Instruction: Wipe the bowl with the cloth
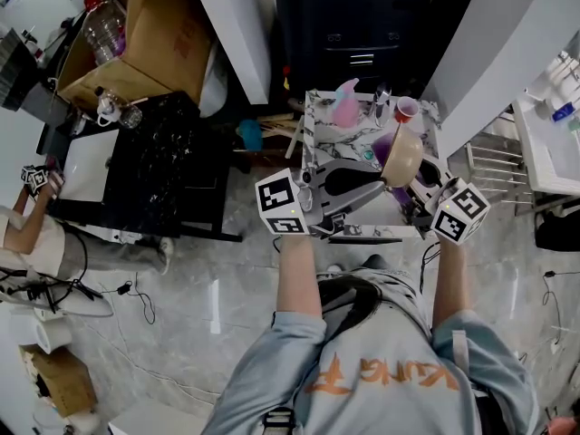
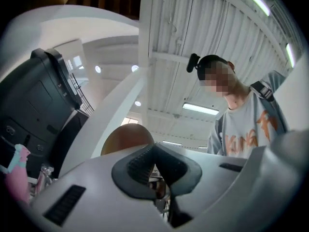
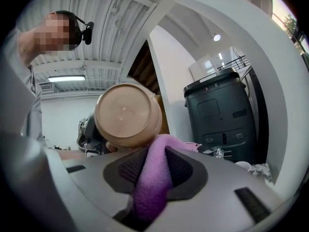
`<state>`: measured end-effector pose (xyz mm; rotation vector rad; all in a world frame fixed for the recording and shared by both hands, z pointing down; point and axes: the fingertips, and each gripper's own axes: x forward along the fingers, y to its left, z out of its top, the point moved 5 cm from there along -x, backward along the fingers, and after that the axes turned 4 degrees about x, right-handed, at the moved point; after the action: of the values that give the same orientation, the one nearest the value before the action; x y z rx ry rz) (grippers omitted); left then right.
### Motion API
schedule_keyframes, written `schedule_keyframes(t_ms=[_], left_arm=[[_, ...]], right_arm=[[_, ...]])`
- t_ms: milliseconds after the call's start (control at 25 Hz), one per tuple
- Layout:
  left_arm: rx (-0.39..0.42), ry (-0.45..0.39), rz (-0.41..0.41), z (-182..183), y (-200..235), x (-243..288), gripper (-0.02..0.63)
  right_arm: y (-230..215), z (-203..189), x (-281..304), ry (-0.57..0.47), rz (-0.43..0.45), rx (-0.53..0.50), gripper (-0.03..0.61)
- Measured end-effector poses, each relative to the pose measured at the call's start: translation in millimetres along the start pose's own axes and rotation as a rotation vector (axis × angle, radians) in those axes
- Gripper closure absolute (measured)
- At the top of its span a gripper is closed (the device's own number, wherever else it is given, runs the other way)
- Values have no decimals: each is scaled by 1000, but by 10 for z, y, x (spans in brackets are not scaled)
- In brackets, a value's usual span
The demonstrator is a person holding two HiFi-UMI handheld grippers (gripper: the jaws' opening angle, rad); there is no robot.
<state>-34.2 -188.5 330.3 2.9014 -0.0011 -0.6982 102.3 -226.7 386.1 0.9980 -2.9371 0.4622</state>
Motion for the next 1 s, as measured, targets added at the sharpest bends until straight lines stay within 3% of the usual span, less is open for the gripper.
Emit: schedule_keyframes(t_ms=[360,640,800,1000], left_arm=[[-20,-62,243,45,299,-186,586],[-37,-24,433,7,513,-401,586],[-63,-19,474,-43,563,-492,586],[-65,-14,432,-53,540,-448,586]], right_arm=[[219,-116,161,85,116,-22,453],[433,-55,188,83,256,-42,454],[414,117,116,-30,297,21,454],[289,285,42,-141,230,55,453]])
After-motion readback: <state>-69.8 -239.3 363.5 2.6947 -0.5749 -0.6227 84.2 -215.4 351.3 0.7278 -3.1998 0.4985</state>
